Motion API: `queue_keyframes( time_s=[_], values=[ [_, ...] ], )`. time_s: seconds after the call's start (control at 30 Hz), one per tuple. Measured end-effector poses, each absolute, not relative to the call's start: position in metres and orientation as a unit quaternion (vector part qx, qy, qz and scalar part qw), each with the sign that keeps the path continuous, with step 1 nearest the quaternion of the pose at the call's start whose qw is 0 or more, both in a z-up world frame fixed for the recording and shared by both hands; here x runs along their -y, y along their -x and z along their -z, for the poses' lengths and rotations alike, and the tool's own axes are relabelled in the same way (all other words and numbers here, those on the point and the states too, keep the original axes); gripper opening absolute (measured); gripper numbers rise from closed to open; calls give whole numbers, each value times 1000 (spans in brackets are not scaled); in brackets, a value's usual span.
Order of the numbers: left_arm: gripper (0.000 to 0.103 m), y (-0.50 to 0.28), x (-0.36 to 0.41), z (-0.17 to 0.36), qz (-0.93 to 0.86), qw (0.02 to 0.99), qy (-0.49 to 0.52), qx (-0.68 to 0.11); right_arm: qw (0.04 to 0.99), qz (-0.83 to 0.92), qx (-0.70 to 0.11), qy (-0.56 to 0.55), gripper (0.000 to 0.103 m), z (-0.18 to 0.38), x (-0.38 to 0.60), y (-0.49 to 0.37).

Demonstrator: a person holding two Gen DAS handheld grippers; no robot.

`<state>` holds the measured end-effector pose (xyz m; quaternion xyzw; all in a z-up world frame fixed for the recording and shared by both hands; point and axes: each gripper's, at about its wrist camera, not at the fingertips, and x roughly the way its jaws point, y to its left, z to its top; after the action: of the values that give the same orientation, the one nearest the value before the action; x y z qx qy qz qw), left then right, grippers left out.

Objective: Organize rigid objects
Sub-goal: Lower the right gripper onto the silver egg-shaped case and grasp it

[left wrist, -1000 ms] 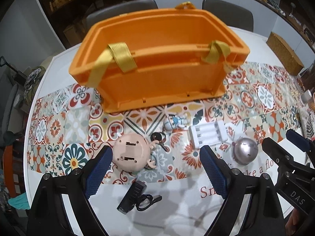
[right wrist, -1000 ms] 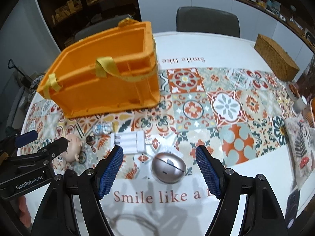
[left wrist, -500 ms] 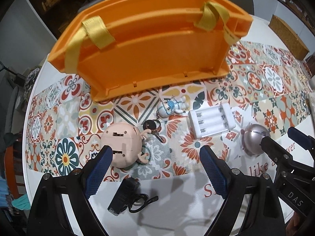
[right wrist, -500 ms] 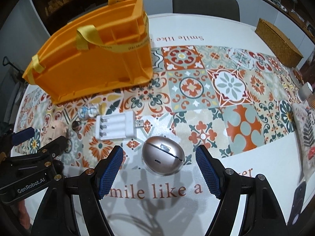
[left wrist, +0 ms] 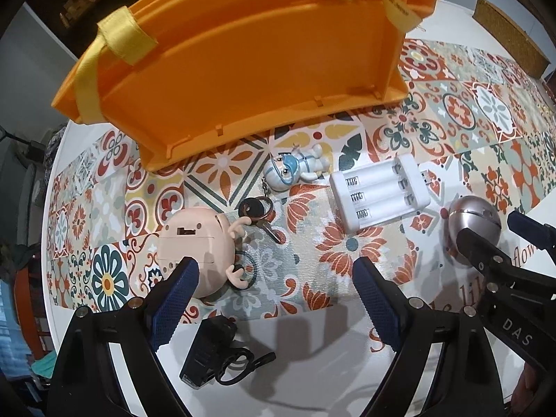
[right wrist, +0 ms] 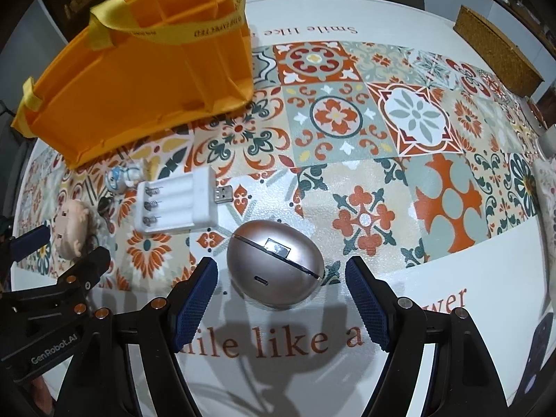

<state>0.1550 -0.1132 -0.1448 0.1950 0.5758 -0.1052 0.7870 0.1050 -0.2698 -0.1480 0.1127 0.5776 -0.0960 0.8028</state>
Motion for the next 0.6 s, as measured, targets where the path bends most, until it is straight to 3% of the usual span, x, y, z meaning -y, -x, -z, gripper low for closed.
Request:
queue_keyframes(
  time_s=[0.4,0.53,0.6],
  values=[
    [91,-155,113,154,105,781,-193,-584,794,98,-590,-108,74,167,270,-117],
    [91,-157,113,156,105,781,-191,-586,796,96,-588,-104,63,168,268,-120],
    [91,-158,112,157,104,780,-191,-587,796,97,-588,-101,63,168,267,-120]
  ],
)
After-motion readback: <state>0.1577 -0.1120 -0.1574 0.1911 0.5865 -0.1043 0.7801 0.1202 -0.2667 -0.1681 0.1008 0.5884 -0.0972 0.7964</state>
